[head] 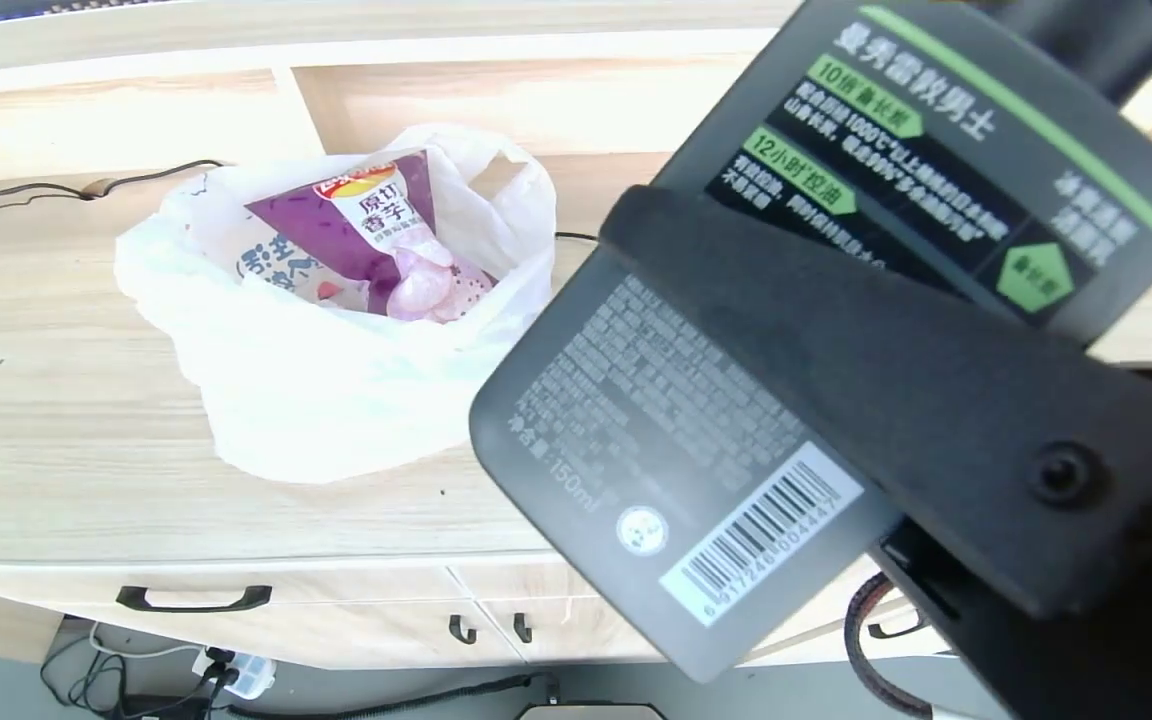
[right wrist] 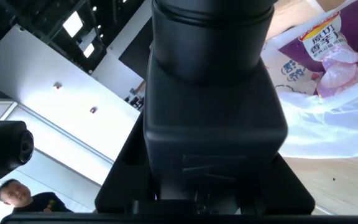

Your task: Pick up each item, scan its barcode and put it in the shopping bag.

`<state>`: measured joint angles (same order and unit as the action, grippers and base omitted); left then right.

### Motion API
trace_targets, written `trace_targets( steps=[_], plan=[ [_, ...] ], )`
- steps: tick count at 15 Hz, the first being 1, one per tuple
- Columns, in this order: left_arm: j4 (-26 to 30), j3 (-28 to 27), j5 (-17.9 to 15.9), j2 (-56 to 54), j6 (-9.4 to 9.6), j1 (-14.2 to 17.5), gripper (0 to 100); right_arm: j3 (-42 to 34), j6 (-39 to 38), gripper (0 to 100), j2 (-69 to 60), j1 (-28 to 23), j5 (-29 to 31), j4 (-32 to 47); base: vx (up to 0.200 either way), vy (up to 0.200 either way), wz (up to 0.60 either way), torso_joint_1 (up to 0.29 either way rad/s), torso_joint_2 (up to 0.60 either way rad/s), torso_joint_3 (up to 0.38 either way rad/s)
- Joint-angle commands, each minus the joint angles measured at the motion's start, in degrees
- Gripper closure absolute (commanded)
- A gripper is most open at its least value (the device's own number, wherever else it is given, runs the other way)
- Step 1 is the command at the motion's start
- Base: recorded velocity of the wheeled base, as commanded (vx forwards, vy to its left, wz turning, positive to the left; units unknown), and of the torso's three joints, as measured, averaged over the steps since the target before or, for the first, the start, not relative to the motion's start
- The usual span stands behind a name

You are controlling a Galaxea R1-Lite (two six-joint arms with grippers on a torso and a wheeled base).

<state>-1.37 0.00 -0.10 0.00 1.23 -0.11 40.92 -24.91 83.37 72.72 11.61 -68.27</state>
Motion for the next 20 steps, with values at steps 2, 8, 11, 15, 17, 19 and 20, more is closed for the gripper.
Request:
trace_targets(
  steps=[2,8,11,15,17,19,20],
  plan=[
    [-0.04,0.0,0.01,0.09,0.0,0.02,0,-1.02,-0.41,100,-1.72,0.06,0.0,-0.02,0.0,0.0,0.0,0.0,0.0,0.0],
    [-0.04,0.0,0.01,0.09,0.09,0.02,0,-4.27,0.65,100,-3.22,-1.96,0.52,0.68,0.0,0.0,0.0,0.0,0.0,0.0],
    [0.05,0.0,0.01,0.09,0.0,0.02,0,-10.34,18.84,100,-3.22,-15.76,0.61,2.61,0.0,0.0,0.0,0.0,0.0,0.0],
    [-0.04,0.0,0.01,0.09,0.09,0.02,0,-8.32,21.21,100,-4.01,-16.2,2.81,4.99,0.0,0.0,0.3,0.002,0.0,0.002],
    [-0.04,0.0,0.01,0.09,0.0,0.02,0,-6.56,20.77,100,-3.65,-16.29,3.16,4.99,0.0,0.0,0.6,-0.005,0.0,0.002],
    [-0.04,0.0,0.01,0.09,0.0,0.02,0,-7.09,20.77,100,-3.83,-16.47,3.25,4.99,0.0,0.0,0.6,0.005,0.01,-0.002],
    [-0.04,0.0,0.01,0.09,0.0,0.02,0,-7.35,20.6,100,-3.92,-17.17,3.34,4.99,0.0,0.0,0.6,0.002,0.0,0.002]
  ],
)
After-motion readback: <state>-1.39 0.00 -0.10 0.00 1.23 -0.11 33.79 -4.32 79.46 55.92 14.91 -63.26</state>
